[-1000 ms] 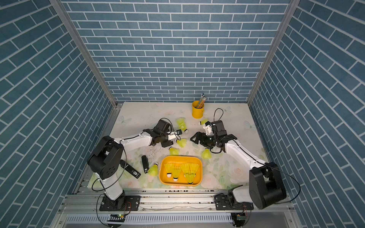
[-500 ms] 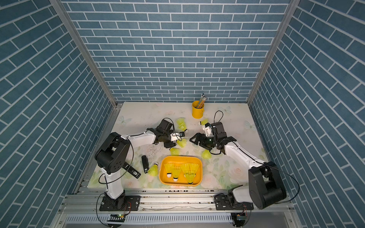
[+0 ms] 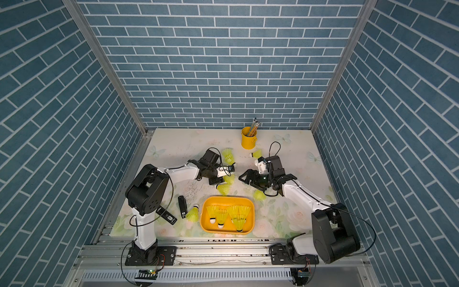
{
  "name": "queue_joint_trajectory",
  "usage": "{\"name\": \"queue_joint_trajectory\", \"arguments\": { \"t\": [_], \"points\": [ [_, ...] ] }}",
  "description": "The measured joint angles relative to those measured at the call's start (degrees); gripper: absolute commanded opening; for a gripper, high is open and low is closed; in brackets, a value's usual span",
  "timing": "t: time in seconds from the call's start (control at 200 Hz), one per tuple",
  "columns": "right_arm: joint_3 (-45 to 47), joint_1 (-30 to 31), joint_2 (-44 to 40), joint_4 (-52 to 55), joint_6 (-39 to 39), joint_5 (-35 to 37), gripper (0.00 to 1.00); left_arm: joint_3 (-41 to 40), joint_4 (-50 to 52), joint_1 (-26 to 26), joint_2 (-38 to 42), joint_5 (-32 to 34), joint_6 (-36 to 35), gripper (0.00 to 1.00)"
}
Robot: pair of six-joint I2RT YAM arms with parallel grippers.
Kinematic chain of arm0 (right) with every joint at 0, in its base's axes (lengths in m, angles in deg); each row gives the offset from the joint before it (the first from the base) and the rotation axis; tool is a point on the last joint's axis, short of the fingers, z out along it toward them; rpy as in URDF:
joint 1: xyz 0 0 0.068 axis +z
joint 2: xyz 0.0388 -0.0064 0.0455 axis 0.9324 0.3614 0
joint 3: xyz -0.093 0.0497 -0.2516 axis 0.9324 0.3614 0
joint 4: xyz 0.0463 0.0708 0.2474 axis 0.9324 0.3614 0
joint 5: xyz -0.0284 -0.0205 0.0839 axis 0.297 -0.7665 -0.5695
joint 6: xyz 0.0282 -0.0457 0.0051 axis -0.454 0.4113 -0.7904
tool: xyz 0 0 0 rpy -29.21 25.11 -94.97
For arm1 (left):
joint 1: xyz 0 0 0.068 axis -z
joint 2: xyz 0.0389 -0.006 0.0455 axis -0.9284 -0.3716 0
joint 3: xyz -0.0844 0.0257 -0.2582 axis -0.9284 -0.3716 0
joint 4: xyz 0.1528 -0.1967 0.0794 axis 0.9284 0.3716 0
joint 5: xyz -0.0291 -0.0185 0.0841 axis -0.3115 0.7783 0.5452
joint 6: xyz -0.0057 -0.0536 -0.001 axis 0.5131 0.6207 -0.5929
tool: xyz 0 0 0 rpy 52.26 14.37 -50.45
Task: Put the shuttlecocks into the storage box
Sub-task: Pick up the shuttlecock at the center of the board.
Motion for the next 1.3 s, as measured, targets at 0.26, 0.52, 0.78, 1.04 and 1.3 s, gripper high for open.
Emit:
{"name": "queue_joint_trajectory", "arguments": {
  "t": [0.26, 0.52, 0.78, 1.04, 1.3],
  "points": [
    [0.15, 0.0, 0.0, -1.18, -0.98, -0.5, 0.86, 0.59, -0.17, 0.24, -0.72, -0.52, 0.57, 0.4],
    [0.22, 0.0, 0.0, -1.51, -1.01, -0.61, 0.86, 2.12, 0.04, 0.35, -1.84, -0.94, 0.98, 0.41],
    [0.42, -0.02, 0.02, -1.68, -1.38, -0.61, 0.86, 4.46, 1.2, 0.42, -3.28, -1.51, 2.08, 0.2],
    [0.42, -0.02, 0.02, -1.7, -1.4, -0.59, 0.86, 3.76, 0.85, 0.44, -2.82, -1.33, 2.86, 0.16],
    [-0.31, 0.22, -1.11, 1.03, -0.87, 2.12, 0.86, -4.33, -1.05, 0.44, 6.25, 1.46, 8.31, 0.17]
  ]
}}
